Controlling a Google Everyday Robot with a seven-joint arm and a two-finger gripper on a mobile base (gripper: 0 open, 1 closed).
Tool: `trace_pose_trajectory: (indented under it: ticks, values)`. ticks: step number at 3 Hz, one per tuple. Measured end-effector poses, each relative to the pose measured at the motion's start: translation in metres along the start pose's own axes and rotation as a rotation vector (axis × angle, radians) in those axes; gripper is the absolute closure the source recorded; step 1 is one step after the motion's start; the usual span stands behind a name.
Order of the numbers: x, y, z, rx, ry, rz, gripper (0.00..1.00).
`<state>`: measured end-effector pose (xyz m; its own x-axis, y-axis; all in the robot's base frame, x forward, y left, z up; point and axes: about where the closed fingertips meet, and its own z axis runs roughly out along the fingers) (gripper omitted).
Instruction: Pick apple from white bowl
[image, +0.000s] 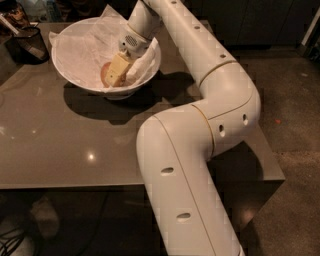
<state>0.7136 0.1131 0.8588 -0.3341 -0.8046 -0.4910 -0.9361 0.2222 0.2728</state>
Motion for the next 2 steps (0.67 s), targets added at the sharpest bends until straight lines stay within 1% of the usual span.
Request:
trace_pose_trajectory:
  ticks: [1,2]
  values:
    - [0.0,0.0,0.0,0.0,0.0,0.0,1.0]
    - [-0.0073,-0.0029,-0.0033,0.024,-0.024,-0.007,1.0]
